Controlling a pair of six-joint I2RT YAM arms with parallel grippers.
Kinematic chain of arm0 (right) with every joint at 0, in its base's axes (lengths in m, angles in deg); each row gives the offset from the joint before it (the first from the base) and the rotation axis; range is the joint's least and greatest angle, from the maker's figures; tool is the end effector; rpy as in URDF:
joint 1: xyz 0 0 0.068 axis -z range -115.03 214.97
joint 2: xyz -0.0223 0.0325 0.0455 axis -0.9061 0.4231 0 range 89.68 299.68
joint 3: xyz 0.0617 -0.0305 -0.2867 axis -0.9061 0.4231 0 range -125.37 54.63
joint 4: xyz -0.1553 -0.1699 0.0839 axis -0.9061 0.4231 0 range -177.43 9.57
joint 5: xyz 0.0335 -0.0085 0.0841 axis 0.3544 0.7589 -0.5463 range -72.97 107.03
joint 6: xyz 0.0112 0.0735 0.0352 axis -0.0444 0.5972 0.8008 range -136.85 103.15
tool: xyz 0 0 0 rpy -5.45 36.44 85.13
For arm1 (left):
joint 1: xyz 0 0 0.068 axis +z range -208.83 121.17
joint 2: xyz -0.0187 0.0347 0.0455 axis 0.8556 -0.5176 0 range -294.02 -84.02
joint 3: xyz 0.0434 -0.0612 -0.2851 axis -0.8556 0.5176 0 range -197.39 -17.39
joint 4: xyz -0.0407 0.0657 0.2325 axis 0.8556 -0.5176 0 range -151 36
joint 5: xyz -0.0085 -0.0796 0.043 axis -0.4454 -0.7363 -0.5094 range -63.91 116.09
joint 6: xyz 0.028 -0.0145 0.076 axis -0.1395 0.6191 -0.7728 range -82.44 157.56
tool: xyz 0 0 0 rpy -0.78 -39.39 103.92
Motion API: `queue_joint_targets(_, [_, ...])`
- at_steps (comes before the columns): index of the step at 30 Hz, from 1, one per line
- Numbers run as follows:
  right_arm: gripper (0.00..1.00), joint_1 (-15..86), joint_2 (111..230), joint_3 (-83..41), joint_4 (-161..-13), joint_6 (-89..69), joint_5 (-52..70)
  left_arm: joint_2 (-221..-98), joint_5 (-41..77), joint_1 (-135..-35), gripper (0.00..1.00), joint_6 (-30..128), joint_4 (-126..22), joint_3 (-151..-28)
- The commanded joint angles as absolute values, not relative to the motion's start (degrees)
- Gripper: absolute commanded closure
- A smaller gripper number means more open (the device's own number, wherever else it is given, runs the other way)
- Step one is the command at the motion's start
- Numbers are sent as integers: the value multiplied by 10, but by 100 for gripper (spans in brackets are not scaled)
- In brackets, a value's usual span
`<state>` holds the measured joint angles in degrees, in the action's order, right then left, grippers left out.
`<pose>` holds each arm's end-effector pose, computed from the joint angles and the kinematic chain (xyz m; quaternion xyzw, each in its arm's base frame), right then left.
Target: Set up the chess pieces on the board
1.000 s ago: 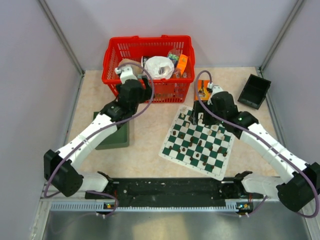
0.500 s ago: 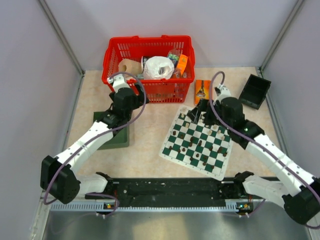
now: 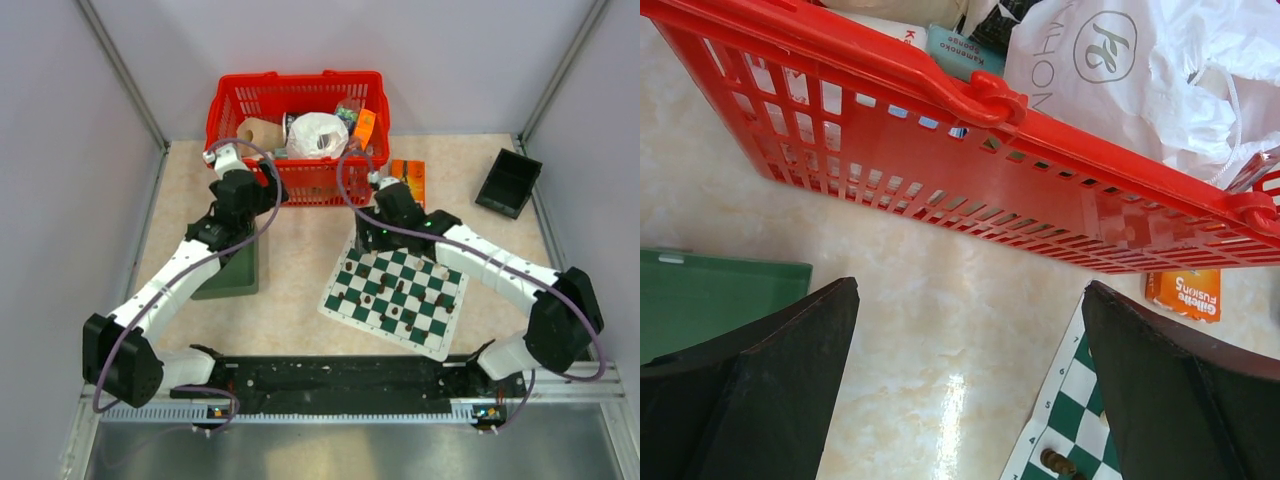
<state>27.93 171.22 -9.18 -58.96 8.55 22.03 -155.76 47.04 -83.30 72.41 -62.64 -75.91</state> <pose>0.2537 0.1837 0.2801 -0.0778 0.9238 0.1586 0.3397 0.2800 -0.0992 0.3397 -0.1751 0.8020 -0.1417 0.5532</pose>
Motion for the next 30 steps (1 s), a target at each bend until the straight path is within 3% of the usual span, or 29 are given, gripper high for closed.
queue_joint_targets(1, [32, 197, 1724, -136, -585, 55, 233, -1548, 457, -819, 1, 731, -613, -766])
queue_joint_targets(12, [47, 93, 1815, -143, -576, 100, 262, -1498, 540, -808, 1, 732, -623, -724])
queue_joint_targets(30, [60, 79, 1890, -152, -573, 130, 244, -1470, 556, -783, 1, 751, -632, -699])
